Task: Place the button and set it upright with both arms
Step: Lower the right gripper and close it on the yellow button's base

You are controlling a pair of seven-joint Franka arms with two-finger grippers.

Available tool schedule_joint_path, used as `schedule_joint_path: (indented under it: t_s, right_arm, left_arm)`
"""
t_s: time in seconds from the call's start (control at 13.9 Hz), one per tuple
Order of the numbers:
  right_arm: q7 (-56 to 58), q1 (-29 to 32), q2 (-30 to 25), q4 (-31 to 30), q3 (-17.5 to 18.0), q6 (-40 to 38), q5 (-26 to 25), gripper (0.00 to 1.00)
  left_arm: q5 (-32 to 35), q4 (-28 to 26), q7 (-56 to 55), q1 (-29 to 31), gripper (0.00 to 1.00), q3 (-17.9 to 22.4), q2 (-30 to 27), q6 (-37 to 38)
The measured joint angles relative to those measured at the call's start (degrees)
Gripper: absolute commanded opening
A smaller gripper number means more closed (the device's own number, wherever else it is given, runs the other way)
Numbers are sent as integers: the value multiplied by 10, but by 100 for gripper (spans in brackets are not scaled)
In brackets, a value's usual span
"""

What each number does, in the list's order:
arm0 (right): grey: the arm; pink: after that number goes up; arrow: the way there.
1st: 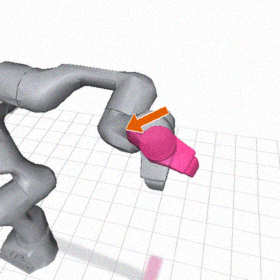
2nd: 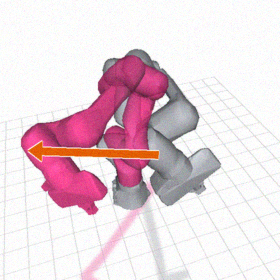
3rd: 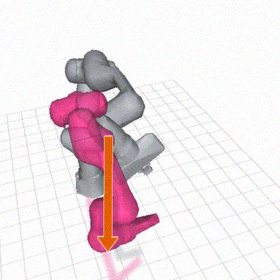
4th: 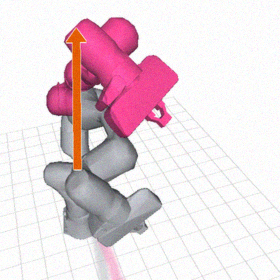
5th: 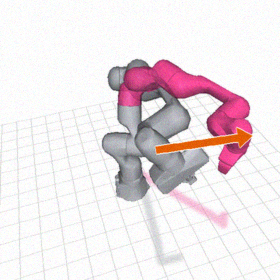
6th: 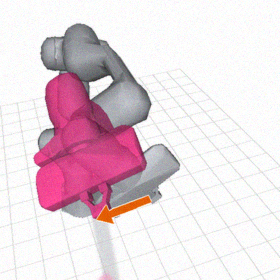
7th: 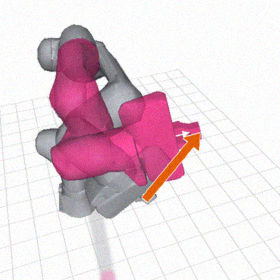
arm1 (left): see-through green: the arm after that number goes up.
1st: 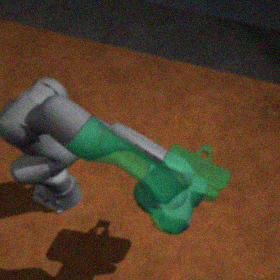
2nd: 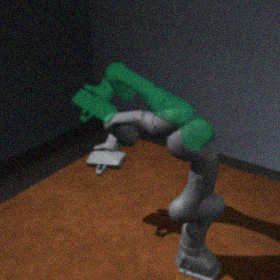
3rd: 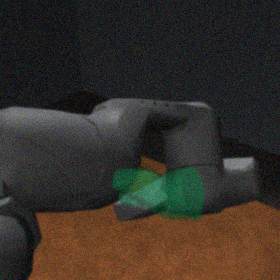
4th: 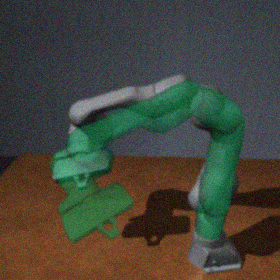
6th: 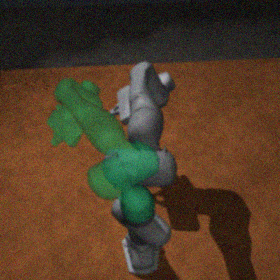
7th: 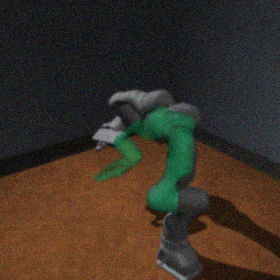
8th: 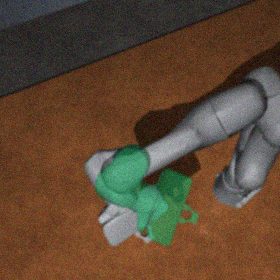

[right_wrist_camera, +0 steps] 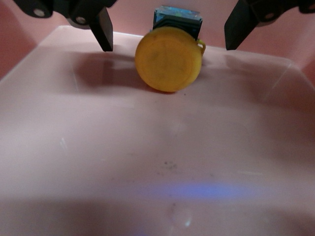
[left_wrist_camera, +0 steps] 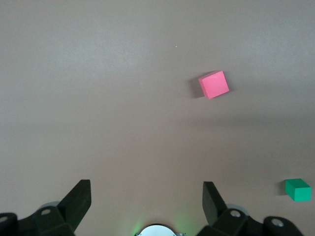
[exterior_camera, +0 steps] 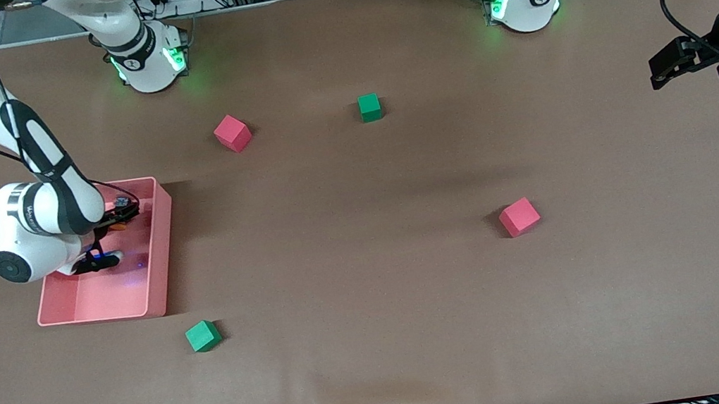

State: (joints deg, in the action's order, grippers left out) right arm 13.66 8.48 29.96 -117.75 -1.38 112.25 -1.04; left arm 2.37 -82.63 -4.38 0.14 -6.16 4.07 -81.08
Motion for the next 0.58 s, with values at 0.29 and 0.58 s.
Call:
schedule_joint_path:
  t_s: [0.29,0.58]
  right_arm:
    - [-1,0,2,-2,-3,0,-2,76]
    - [-1,0,2,-2,-5,-2,-3,43]
  left_arm:
    - [0,0,0,-1,100,-1,0,0]
    - [0,0,0,-2,100,-2,0,0]
